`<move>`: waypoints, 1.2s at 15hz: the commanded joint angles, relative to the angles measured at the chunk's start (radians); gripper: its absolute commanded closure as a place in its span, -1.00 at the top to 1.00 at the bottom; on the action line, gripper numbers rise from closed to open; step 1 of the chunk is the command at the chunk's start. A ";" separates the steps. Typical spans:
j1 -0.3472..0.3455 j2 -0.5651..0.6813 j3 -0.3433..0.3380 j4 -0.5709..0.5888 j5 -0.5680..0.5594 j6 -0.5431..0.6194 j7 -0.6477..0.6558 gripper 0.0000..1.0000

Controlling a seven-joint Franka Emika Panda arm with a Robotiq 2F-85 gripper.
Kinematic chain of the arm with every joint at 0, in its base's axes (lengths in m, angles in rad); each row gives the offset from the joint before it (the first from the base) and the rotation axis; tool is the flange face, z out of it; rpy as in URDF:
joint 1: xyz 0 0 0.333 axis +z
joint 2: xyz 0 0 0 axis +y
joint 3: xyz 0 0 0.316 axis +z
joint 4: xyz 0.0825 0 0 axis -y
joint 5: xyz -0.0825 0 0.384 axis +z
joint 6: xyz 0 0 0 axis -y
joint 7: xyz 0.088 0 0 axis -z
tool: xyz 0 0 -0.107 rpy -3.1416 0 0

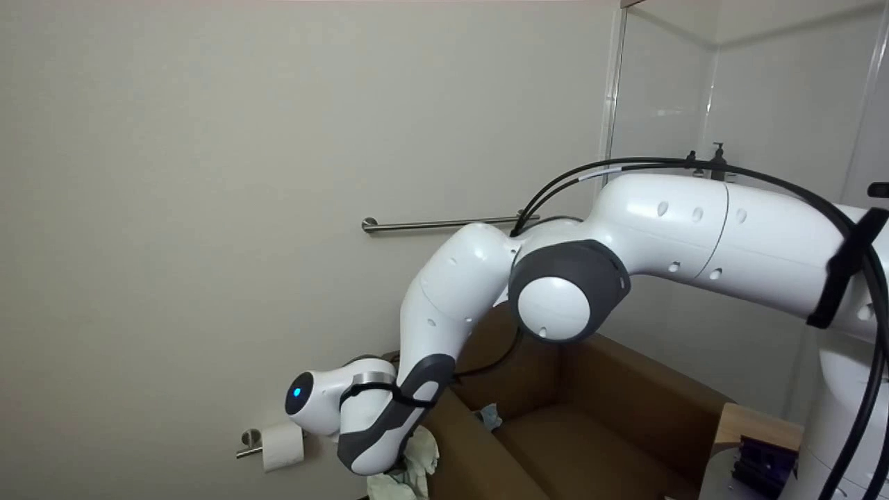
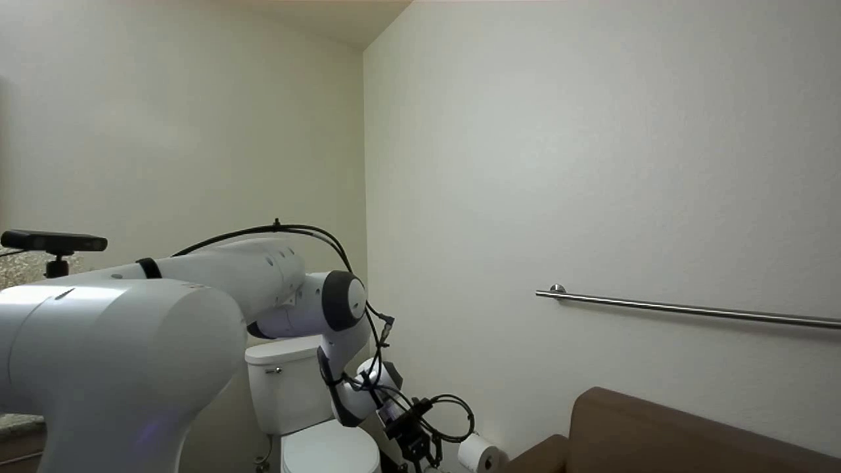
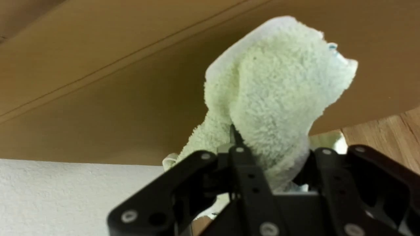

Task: Wipe the side of the chair with the cloth on the armrest

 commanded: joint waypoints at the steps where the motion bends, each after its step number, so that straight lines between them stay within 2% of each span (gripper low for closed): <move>1: 0.005 0.059 -0.052 0.093 -0.071 -0.053 -0.033 -0.83; 5: 0.007 0.100 -0.130 0.150 -0.111 -0.078 -0.022 -0.84; 8: -0.002 0.102 -0.126 0.143 -0.088 -0.118 -0.050 -0.84; 15: -0.005 0.044 -0.006 0.030 -0.039 -0.230 -0.230 -0.84; 18: -0.004 -0.006 0.053 -0.078 -0.020 -0.270 -0.278 -0.84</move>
